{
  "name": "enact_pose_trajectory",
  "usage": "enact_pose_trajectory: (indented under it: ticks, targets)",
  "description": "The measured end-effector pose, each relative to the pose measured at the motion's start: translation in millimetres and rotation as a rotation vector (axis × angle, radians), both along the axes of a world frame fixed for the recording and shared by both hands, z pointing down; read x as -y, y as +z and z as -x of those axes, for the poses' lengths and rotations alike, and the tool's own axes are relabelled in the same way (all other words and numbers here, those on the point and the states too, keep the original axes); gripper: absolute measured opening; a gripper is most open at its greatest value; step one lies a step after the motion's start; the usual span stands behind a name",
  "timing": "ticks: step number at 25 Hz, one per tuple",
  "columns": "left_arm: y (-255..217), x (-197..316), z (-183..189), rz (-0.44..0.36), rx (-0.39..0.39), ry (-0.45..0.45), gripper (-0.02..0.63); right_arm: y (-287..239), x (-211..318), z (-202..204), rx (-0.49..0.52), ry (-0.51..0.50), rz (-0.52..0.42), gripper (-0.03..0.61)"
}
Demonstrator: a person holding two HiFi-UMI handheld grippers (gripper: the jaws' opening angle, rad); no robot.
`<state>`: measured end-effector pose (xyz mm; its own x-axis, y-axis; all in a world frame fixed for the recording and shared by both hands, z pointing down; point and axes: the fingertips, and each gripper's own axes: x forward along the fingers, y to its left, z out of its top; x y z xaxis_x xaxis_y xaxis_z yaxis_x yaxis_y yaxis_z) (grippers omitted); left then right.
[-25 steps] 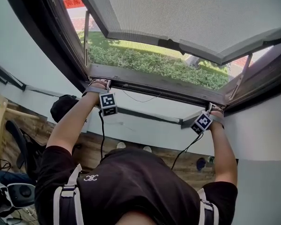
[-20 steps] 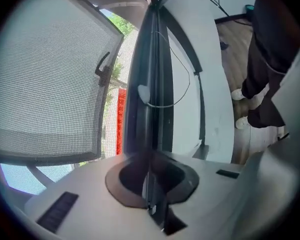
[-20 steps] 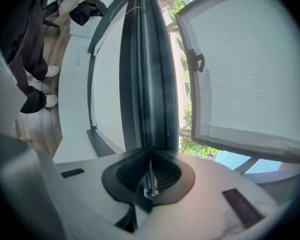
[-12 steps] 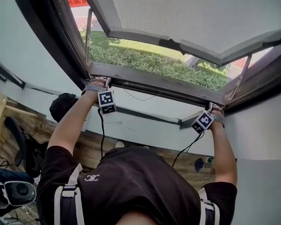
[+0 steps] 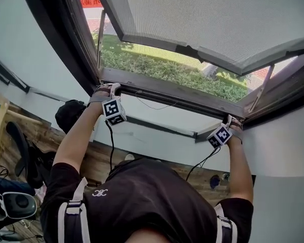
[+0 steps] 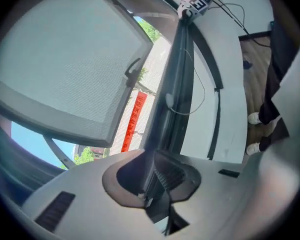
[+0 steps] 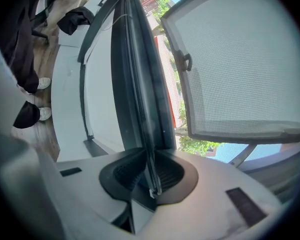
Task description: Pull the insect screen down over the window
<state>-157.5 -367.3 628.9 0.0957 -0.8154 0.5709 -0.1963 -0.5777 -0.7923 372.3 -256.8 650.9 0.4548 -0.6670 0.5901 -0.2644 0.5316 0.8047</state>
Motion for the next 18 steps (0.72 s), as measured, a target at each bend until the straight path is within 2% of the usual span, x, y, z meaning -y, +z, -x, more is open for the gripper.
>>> enact_pose_trajectory:
  ticks: [2, 5, 8, 9, 11, 15, 18]
  targets:
    - [-9.8, -2.1, -0.1, -0.006, -0.062, -0.015, 0.071, -4.7, -2.1, 3.5, 0.015, -0.001, -0.013, 0.08]
    - [-20.9, -6.4, -4.0, -0.021, -0.133, -0.022, 0.071, -16.3, -2.7, 8.3, 0.07, 0.007, -0.069, 0.081]
    - [-29.6, -12.8, -15.0, -0.014, -0.274, -0.052, 0.067, -33.5, -3.5, 20.2, 0.196, 0.031, -0.156, 0.08]
    - [-32.3, -14.9, -19.6, -0.007, -0.335, -0.067, 0.066, -41.6, -4.7, 28.2, 0.254, 0.038, -0.186, 0.07]
    - [-42.5, -19.8, -31.8, 0.005, -0.473, -0.093, 0.054, -60.2, -8.2, 49.2, 0.393, 0.046, -0.251, 0.008]
    - [-72.3, -33.7, -56.9, 0.014, -0.754, -0.133, 0.022, -94.0, -14.8, 92.5, 0.729, 0.055, -0.404, 0.006]
    - [-92.3, -44.2, -75.3, 0.021, -0.943, -0.151, 0.015, -118.3, -15.3, 118.0, 0.938, 0.068, -0.543, 0.006]
